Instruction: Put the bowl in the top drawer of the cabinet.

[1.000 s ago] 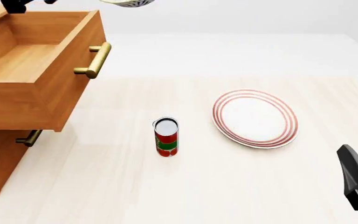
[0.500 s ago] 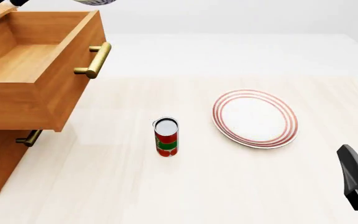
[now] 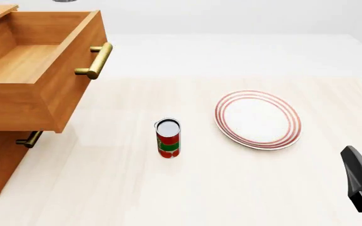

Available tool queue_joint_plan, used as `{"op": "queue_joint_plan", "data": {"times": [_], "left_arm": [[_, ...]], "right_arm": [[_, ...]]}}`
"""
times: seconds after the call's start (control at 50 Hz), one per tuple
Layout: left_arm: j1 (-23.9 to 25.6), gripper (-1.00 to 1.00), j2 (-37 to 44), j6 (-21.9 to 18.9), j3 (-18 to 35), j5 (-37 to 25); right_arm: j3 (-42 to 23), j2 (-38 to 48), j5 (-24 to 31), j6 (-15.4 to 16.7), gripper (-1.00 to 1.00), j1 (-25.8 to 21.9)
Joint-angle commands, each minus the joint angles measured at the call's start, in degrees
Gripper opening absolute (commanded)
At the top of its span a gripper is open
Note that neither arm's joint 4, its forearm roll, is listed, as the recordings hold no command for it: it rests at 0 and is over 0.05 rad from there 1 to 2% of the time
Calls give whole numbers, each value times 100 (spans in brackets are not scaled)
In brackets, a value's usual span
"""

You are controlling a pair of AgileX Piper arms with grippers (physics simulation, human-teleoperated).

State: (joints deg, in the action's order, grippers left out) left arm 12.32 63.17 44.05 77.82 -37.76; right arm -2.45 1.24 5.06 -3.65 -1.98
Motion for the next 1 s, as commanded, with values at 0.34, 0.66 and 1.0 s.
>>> {"op": "queue_joint_plan", "data": {"times": [0.34,0.66,1.0], "left_arm": [[-868,-100,179,-69,-1,-19],[-1384,-100,292,-146,-17,38],[-1707,-100,446,-268,-160,170]], "right_arm": [[0,0,0,0,100,0],[0,0,0,-1,100,0],[0,0,-1,0,100,-1]]}}
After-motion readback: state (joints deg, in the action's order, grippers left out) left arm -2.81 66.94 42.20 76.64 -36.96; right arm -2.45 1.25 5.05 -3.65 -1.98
